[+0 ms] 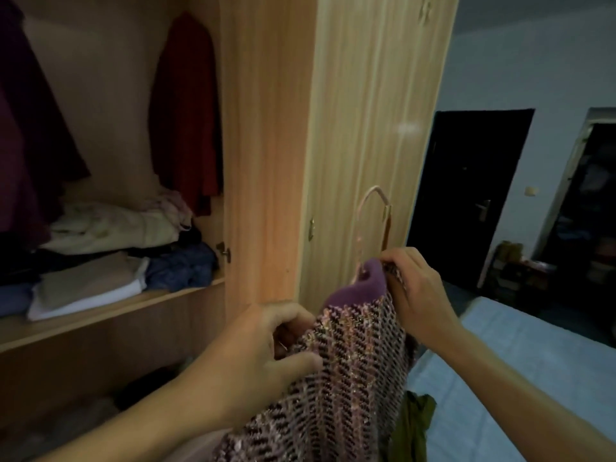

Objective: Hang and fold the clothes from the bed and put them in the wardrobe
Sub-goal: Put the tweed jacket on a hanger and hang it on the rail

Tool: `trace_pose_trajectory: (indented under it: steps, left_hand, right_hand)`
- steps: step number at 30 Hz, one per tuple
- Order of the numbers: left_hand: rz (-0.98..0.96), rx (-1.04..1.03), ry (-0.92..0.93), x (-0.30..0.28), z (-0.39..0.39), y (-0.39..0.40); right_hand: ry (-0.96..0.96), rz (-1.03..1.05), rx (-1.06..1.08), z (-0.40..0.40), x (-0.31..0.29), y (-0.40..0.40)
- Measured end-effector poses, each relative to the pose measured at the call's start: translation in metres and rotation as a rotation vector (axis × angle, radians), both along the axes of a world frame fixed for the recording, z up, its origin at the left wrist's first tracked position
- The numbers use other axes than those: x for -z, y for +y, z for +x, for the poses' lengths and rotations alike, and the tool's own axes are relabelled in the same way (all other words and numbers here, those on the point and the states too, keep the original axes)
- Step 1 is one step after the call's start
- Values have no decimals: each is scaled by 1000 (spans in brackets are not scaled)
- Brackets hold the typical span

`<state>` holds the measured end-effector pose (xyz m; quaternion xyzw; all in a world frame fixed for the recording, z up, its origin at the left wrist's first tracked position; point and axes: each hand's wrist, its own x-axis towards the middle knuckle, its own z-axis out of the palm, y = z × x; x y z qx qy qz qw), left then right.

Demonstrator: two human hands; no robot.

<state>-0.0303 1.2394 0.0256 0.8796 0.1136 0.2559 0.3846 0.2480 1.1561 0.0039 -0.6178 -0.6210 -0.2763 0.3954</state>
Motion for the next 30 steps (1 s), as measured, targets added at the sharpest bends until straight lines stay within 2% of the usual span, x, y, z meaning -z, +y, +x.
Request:
trace_pose_trajectory:
  steps: [3, 5, 7, 11, 14, 17, 20, 23, 26, 30]
  left_hand:
    - [-174, 93, -10, 4, -18, 13]
    - [-154, 141, 13, 3, -27, 23]
    - [-41, 91, 28, -2, -29, 38]
    - [299, -214, -86, -20, -14, 83]
    - [501, -271, -224, -42, 7, 107]
    - [682, -306, -217, -58, 29, 124]
    - [652, -210, -161, -68, 46, 132]
    - [622, -88, -130, -70, 55, 141]
    - [489, 10, -120, -69, 55, 150]
    - [444, 62, -139, -72, 50, 161]
  right_hand:
    - [20, 80, -20, -10, 2, 25]
    - [40, 142, -71, -16, 0, 39]
    - [37, 168, -152, -21, -4, 52]
    - [-21, 169, -256, -34, -13, 74]
    - [38, 150, -318, -46, -20, 93]
    - [106, 108, -394, -56, -24, 109]
    - [170, 88, -428, -68, -30, 118]
    - [143, 131, -517, -79, -38, 118]
    - [216, 150, -592, -88, -45, 113]
    - [272, 97, -519, -81, -51, 119]
